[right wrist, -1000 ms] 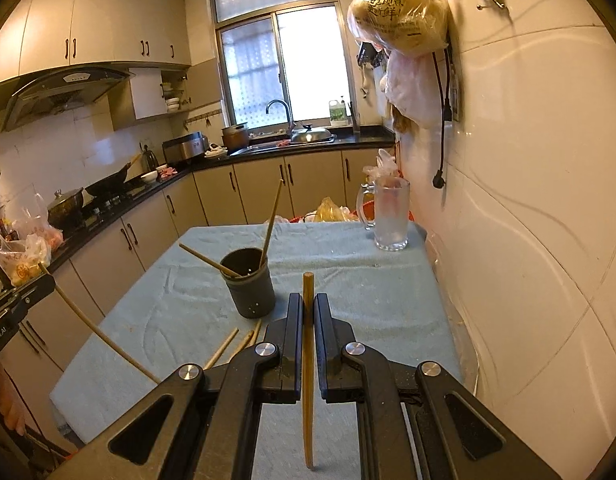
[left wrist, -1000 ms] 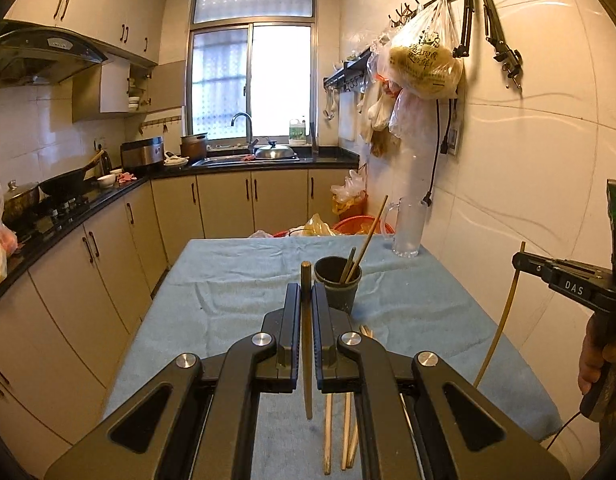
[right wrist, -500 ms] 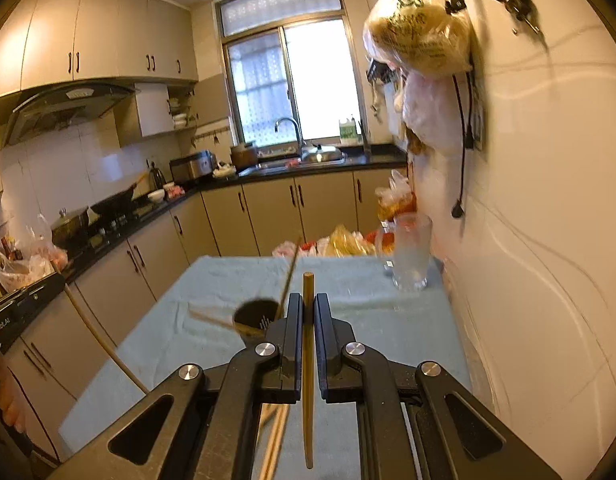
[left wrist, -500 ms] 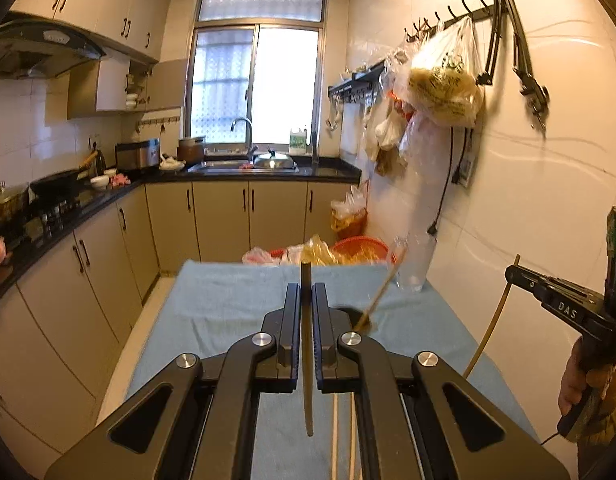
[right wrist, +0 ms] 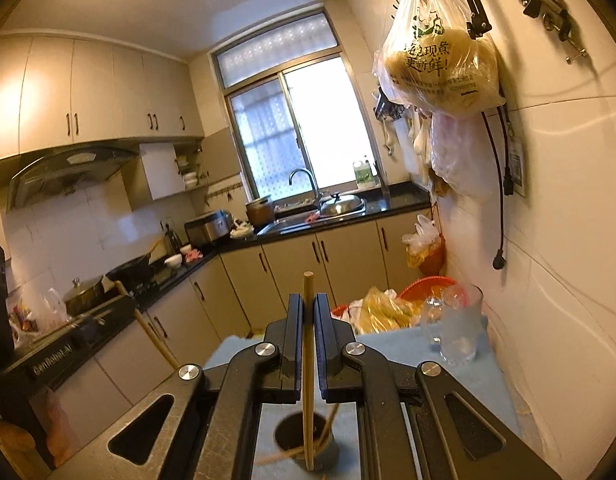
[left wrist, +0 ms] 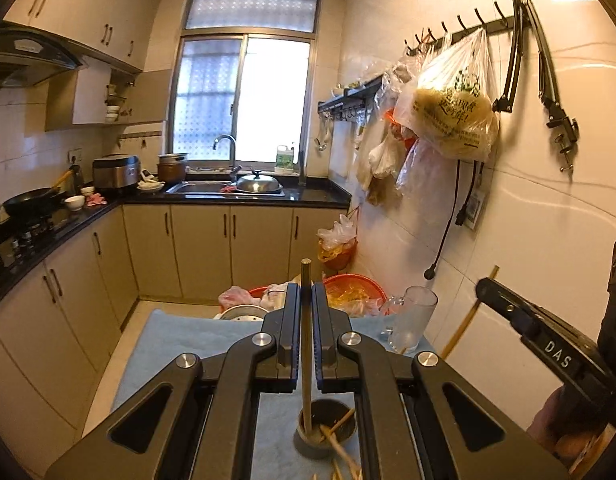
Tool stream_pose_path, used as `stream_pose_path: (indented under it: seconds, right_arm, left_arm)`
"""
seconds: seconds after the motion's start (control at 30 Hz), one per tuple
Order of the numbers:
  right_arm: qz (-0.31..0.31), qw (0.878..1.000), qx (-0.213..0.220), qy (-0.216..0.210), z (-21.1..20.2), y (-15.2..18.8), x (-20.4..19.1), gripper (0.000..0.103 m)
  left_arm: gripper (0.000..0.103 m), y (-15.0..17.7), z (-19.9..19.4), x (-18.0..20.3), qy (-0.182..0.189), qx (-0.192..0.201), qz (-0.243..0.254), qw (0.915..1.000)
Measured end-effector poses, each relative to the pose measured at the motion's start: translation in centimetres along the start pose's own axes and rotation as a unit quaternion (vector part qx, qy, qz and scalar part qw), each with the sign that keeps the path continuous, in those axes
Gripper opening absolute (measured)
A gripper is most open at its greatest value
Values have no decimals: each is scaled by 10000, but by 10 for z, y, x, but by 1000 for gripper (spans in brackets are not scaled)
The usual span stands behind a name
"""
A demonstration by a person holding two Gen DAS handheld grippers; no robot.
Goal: Organize utensils
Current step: 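Lift the chopstick and lower it upright into the black cup, then open the right gripper to drop the chopstick into the cup, then move the open right gripper back to the loose chopsticks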
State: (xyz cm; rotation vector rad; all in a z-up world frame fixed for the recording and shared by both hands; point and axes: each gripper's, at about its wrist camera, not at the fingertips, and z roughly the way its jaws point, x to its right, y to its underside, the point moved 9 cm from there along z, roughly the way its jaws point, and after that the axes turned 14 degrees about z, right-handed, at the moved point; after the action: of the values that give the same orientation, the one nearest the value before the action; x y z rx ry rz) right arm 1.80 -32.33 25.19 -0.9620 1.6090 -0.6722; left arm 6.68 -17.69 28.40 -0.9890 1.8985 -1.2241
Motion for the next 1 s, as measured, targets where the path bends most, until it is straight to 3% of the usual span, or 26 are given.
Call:
stream_pose_path:
  seconds: [0.13, 0.3, 0.47, 0.6, 0.73, 0.87, 1.0]
  right_arm:
    - [67, 9999, -81, 127, 31, 10, 9, 6]
    - [134, 9975, -602, 332, 67, 49, 32, 6]
    - [233, 9941, -986, 389, 83, 75, 49, 7]
    - [357, 9916, -1193, 343, 84, 83, 54, 10]
    - [296, 9926, -1114, 377, 72, 77, 56, 31]
    - [225, 9927, -1112, 421, 47, 73, 59, 35]
    - [70, 9888, -1454, 334, 23, 89, 58, 35]
  left_arm:
    - [5, 14, 39, 11, 177, -276, 43, 9995]
    - [5, 57, 85, 22, 478, -870, -46, 9950]
    - [5, 84, 97, 21, 526, -1126, -111, 9922]
    - [12, 85, 90, 13, 554, -1126, -345, 9915]
    - [32, 85, 67, 1, 422, -1013, -444, 9930]
    - [41, 89, 35, -13, 244, -881, -537, 9944]
    - [43, 105, 7, -29, 57, -901, -625, 9940]
